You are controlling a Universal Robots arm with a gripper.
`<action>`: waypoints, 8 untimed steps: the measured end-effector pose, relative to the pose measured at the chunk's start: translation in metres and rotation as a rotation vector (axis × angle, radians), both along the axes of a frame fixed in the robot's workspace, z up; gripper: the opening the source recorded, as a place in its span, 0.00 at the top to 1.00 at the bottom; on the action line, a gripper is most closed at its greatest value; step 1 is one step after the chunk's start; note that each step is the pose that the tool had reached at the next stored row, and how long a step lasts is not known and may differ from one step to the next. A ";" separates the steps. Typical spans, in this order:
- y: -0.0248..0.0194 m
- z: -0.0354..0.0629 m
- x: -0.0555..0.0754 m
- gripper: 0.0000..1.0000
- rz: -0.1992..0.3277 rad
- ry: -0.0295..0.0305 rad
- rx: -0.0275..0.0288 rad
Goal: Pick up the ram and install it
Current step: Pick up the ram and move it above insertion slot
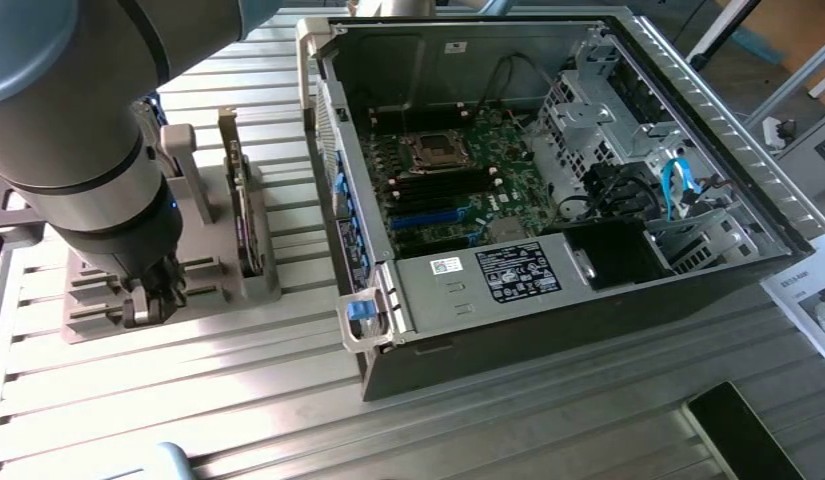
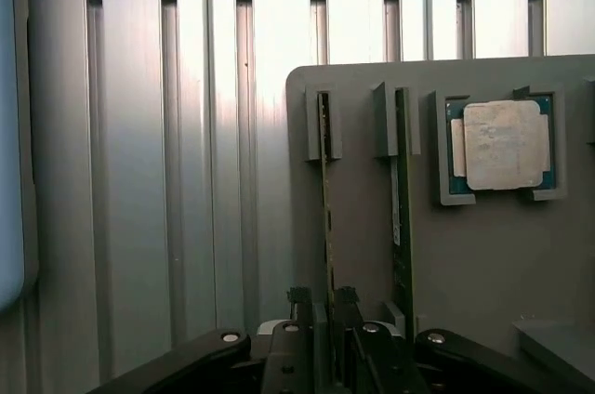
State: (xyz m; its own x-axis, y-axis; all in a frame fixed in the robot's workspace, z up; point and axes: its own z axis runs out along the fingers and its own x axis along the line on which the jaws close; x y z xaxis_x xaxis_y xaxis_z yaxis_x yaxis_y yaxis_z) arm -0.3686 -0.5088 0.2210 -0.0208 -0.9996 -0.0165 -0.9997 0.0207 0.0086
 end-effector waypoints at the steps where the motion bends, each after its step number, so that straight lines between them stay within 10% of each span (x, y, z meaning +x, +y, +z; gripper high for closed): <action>1: 0.0000 0.0000 0.000 0.76 0.000 0.0000 0.0000; 8: 0.0037 -0.0005 0.000 0.76 0.000 -0.0003 0.0002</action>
